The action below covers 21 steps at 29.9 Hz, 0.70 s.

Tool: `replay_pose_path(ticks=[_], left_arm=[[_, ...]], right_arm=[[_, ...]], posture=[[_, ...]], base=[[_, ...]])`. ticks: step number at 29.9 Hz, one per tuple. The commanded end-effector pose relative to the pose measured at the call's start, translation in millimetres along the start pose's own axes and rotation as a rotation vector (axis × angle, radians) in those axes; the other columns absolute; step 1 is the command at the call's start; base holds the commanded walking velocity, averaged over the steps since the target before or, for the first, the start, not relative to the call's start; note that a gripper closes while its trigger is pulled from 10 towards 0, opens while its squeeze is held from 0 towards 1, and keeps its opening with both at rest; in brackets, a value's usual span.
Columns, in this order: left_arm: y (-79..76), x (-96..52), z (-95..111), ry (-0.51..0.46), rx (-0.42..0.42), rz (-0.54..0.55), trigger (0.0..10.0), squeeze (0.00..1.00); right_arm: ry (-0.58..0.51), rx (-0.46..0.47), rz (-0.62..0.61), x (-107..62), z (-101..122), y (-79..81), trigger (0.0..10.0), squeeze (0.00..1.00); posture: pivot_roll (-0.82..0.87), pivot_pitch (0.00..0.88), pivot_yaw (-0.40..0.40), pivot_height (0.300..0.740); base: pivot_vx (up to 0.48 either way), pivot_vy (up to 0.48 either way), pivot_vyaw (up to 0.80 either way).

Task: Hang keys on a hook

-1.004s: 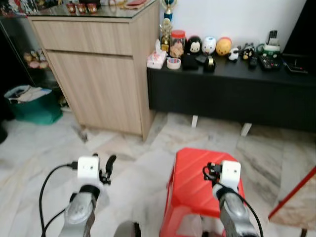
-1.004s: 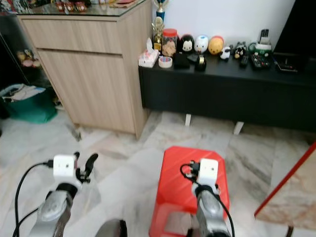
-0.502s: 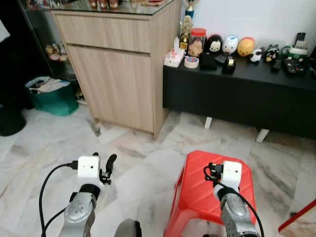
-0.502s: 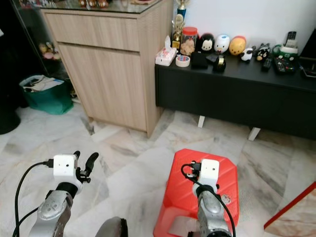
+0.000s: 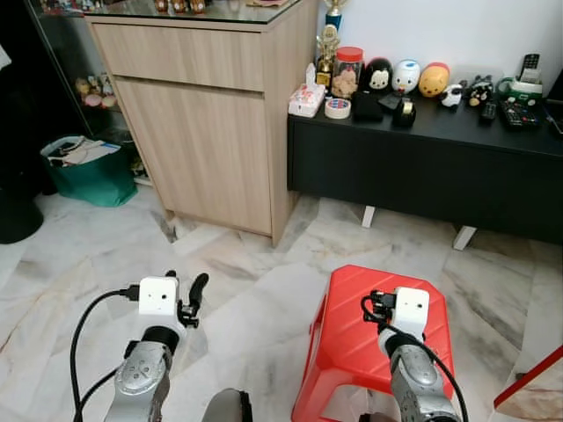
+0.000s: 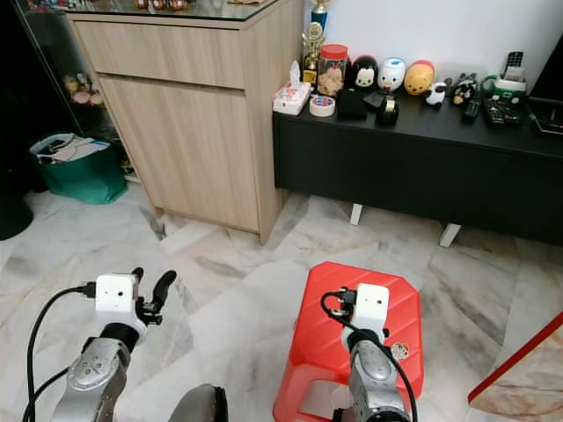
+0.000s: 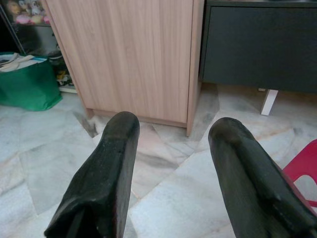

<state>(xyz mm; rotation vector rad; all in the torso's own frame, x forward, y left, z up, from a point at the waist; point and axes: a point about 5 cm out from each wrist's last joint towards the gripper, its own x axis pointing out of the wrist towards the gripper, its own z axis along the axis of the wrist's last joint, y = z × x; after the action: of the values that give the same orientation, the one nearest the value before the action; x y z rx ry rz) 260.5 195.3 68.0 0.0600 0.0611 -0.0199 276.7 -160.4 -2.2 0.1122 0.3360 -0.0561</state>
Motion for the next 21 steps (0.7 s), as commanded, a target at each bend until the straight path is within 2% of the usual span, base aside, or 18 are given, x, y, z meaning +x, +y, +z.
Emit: replay_pose_path(ticks=[1, 21], left_arm=[[-0.6, 0.7, 3.9, -0.018, 0.009, -0.004, 10.0, 0.0], [-0.6, 0.2, 4.8, -0.023, 0.012, -0.009, 10.0, 0.0]], right_arm=[[0.01, -0.003, 0.0, -0.6, -1.9, 0.5, 10.0, 0.0], [0.011, 0.006, -0.003, -0.6, -2.5, 1.4, 10.0, 0.0]], posture=[[0.07, 0.01, 0.003, 0.63], [0.07, 0.012, 0.005, 0.63]], base=[[0.0, 0.0, 0.0], [0.25, 0.0, 0.0]])
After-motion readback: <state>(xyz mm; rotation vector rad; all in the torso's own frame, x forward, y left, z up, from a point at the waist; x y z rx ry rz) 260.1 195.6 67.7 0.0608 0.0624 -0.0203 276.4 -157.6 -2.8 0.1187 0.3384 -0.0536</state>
